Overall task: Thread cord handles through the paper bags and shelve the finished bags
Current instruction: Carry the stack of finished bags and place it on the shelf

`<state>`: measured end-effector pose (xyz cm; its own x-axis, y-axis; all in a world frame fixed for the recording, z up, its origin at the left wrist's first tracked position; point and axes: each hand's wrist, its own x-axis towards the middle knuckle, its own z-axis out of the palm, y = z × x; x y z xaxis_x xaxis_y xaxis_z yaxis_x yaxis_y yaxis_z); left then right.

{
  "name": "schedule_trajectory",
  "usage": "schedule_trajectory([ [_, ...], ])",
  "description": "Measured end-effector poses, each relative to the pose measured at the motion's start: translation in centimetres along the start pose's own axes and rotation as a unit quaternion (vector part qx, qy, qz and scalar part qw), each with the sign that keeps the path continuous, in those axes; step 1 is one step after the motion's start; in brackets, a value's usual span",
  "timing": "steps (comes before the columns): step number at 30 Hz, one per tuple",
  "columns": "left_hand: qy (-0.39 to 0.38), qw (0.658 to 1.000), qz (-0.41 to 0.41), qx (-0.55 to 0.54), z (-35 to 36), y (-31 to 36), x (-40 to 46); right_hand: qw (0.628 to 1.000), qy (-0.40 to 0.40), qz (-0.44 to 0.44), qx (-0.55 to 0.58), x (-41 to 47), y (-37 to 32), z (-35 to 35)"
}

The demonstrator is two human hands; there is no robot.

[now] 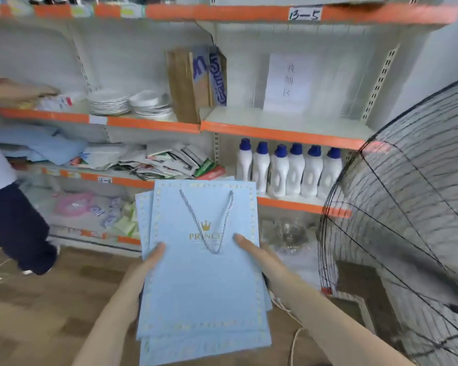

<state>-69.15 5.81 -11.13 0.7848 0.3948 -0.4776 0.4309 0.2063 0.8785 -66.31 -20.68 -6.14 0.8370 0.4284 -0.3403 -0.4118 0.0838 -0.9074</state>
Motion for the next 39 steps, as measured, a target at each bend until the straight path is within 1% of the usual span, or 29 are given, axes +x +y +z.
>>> schedule_trajectory([
  [2, 0.032, 0.999, -0.01, 0.029, 1.0, 2.5, 2.2, 1.0, 0.011, -0.003, -0.015, 2.8, -2.0, -0.5],
  [3, 0.035, 0.998, -0.011, 0.049, 1.8, 4.0, 3.4, 1.0, 0.019, 0.001, -0.021, 4.5, -3.0, -0.8],
  [5, 0.057, 0.998, 0.003, 0.04, 3.6, 7.0, 5.3, 1.0, 0.024, -0.01, -0.018, 7.2, -4.6, -1.6],
  [6, 0.066, 0.997, 0.023, 0.032, 4.2, 8.0, 6.3, 0.999, 0.026, -0.021, -0.005, 8.2, -5.3, -1.9],
  [7, 0.059, 0.998, 0.029, 0.025, 4.9, 8.6, 7.1, 0.999, 0.031, -0.029, 0.01, 9.1, -6.0, -2.3],
  [8, 0.041, 0.999, 0.034, 0.009, 5.5, 9.4, 8.8, 0.998, 0.032, -0.036, 0.027, 10.4, -6.7, -2.8],
  [9, 0.027, 0.999, 0.032, -0.001, 6.1, 10.2, 8.6, 0.998, 0.035, -0.04, 0.034, 11.1, -7.2, -3.0],
  [10, 0.013, 0.999, 0.048, -0.014, 7.3, 11.5, 9.0, 0.997, 0.043, -0.049, 0.041, 12.3, -8.0, -3.5],
  [12, -0.05, 0.996, 0.06, -0.038, 8.1, 13.3, 10.6, 0.994, 0.076, -0.061, 0.049, 14.2, -9.3, -4.2],
  [13, -0.068, 0.995, 0.06, -0.039, 9.0, 14.9, 11.9, 0.992, 0.093, -0.068, 0.046, 15.4, -10.5, -4.6],
  [14, -0.073, 0.994, 0.073, -0.041, 9.6, 16.3, 12.6, 0.991, 0.103, -0.078, 0.041, 16.3, -11.3, -4.9],
  [17, -0.123, 0.989, 0.077, -0.037, 11.6, 20.7, 16.7, 0.985, 0.132, -0.114, 0.018, 18.9, -15.1, -5.7],
  [19, -0.158, 0.981, 0.101, -0.05, 13.5, 23.9, 18.8, 0.978, 0.16, -0.135, 0.019, 20.8, -17.7, -6.3],
  [23, -0.209, 0.966, 0.125, -0.082, 17.6, 29.8, 23.3, 0.965, 0.228, -0.132, 0.011, 23.9, -23.5, -7.5],
  [26, -0.24, 0.959, 0.143, -0.047, 20.3, 33.3, 26.7, 0.942, 0.301, -0.15, -0.014, 26.3, -27.2, -8.1],
  [28, -0.267, 0.95, 0.16, -0.03, 22.3, 35.5, 29.5, 0.938, 0.319, -0.127, -0.035, 29.1, -28.9, -9.9],
  [30, -0.274, 0.948, 0.162, -0.006, 24.2, 36.9, 32.5, 0.938, 0.327, -0.097, -0.053, 31.8, -30.5, -11.6],
  [33, -0.28, 0.949, 0.148, 0.01, 26.9, 38.4, 36.4, 0.935, 0.337, -0.084, -0.075, 34.8, -32.4, -14.0],
  [34, -0.285, 0.949, 0.136, 0.016, 27.6, 38.9, 36.7, 0.934, 0.336, -0.084, -0.088, 35.6, -32.9, -14.6],
  [36, -0.294, 0.945, 0.139, 0.021, 29.5, 39.9, 37.9, 0.935, 0.331, -0.081, -0.103, 37.5, -33.9, -16.4],
  [39, -0.283, 0.947, 0.145, 0.039, 32.1, 40.7, 39.0, 0.936, 0.322, -0.083, -0.117, 40.3, -34.9, -18.7],
])
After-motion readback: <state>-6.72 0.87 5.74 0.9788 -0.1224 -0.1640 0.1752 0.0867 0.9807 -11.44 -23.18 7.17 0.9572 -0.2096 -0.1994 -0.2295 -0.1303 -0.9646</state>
